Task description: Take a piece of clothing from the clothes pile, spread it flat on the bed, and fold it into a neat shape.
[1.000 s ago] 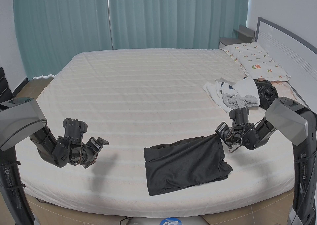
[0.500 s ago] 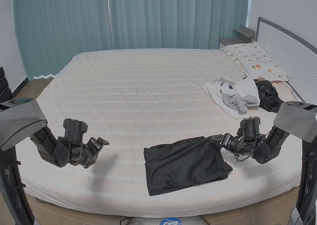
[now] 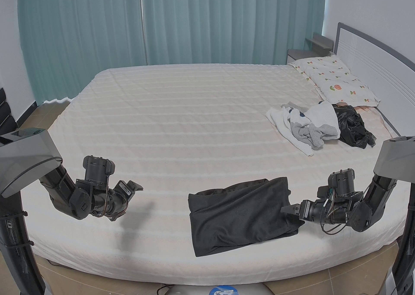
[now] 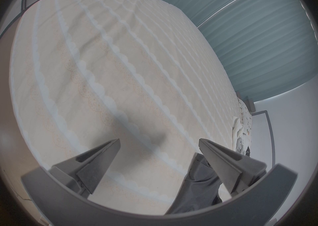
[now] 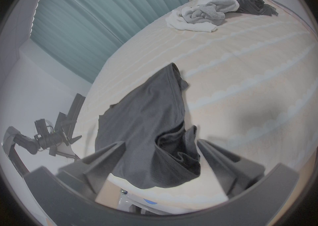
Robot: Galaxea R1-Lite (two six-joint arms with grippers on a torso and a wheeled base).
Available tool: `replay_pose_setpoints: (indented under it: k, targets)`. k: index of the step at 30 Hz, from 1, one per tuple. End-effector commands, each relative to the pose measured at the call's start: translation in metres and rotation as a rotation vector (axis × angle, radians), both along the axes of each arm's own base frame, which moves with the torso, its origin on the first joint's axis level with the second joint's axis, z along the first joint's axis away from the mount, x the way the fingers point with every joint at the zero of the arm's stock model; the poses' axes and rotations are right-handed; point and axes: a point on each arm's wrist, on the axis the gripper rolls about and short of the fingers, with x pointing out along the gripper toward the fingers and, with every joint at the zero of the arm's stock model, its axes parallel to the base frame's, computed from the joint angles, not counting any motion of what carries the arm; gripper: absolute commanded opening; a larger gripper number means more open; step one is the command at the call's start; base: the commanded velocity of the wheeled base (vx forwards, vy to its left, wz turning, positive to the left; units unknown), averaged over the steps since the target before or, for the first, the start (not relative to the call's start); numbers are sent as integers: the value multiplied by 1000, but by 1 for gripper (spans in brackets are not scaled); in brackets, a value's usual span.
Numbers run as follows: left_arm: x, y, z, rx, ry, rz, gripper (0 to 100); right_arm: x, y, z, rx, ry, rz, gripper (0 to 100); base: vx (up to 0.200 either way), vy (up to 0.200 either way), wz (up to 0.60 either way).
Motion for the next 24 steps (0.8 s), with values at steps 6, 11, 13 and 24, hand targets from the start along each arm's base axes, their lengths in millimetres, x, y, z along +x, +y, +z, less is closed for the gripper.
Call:
replay_pose_setpoints:
  k: [6, 11, 13, 24]
  targets:
    - [0, 0, -1, 0, 2, 0, 100, -18, -7, -11, -60, 57, 12, 0, 0, 0, 0]
    - [0, 0, -1, 0, 2, 0, 100, -33, -12, -8, -67, 80, 7, 0, 0, 0, 0]
    - [0, 0, -1, 0, 2, 0, 100, -37, -12, -7, -69, 85, 9, 0, 0, 0, 0]
    - [0, 0, -1, 0, 4, 0, 100, -53, -32, -9, -122, 114, -1, 0, 0, 0, 0]
